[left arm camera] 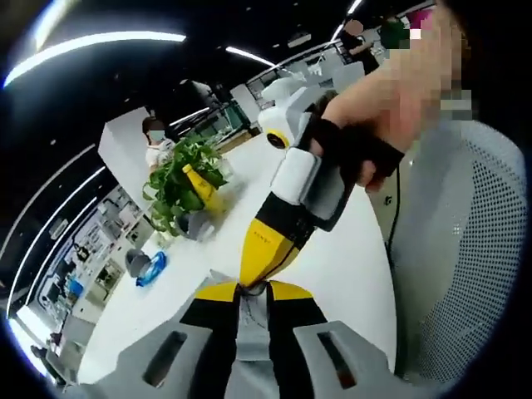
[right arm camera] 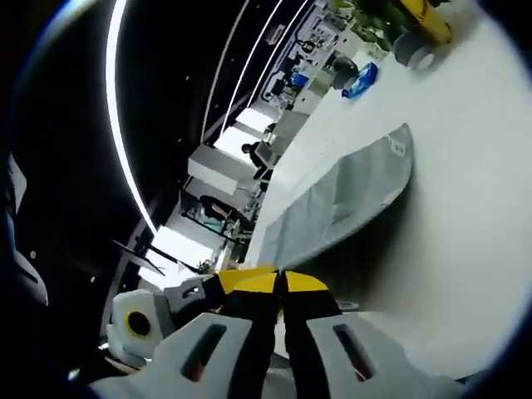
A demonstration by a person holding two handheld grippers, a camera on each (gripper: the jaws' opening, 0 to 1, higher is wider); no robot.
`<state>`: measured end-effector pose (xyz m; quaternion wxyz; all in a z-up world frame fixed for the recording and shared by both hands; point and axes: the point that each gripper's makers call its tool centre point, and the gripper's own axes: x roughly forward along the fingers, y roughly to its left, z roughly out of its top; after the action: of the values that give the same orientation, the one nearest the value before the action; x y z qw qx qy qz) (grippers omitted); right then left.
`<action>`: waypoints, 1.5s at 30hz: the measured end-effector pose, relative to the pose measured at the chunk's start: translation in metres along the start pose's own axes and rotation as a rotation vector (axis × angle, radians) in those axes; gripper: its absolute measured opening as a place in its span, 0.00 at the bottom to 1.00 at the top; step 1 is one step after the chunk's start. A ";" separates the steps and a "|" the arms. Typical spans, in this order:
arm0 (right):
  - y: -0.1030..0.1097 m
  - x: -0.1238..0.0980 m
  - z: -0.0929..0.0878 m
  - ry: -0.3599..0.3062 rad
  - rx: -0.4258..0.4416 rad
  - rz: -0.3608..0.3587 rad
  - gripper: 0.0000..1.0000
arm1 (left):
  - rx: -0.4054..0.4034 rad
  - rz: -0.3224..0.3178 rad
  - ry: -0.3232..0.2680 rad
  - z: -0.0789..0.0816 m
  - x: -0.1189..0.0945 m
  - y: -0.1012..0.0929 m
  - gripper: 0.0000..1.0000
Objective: Fold the towel on the table until its edges align and the towel forms a compact rectangular stack.
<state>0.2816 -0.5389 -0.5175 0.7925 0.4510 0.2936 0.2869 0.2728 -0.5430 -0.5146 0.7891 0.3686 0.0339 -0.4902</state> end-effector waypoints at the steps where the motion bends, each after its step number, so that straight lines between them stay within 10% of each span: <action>1: 0.003 0.001 0.002 -0.015 0.037 0.017 0.00 | 0.020 0.036 0.006 0.000 -0.002 0.004 0.12; 4: 0.006 0.002 0.002 -0.026 0.079 0.031 0.00 | 0.168 0.066 0.023 0.002 -0.002 0.005 0.09; 19: 0.004 0.004 0.005 0.049 0.023 0.056 0.01 | -0.185 0.018 -0.024 -0.001 -0.007 0.009 0.03; 25: -0.037 -0.004 0.060 -0.032 -0.051 -0.073 0.00 | -0.292 0.012 -0.055 0.001 -0.017 0.016 0.03; 33: -0.107 0.013 0.153 -0.063 -0.430 -0.434 0.00 | -0.357 0.012 -0.060 -0.003 -0.021 0.020 0.03; 39: -0.145 0.051 0.170 0.066 -0.646 -0.565 0.06 | -0.444 0.022 -0.063 -0.007 -0.025 0.025 0.03; 45: -0.179 0.084 0.153 0.240 -0.665 -0.577 0.09 | -0.529 0.027 -0.074 -0.011 -0.028 0.027 0.03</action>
<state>0.4818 -0.6387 -0.6285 0.9022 0.0354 0.3888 0.1833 0.2832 -0.5089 -0.4968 0.8652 0.1318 0.1269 -0.4669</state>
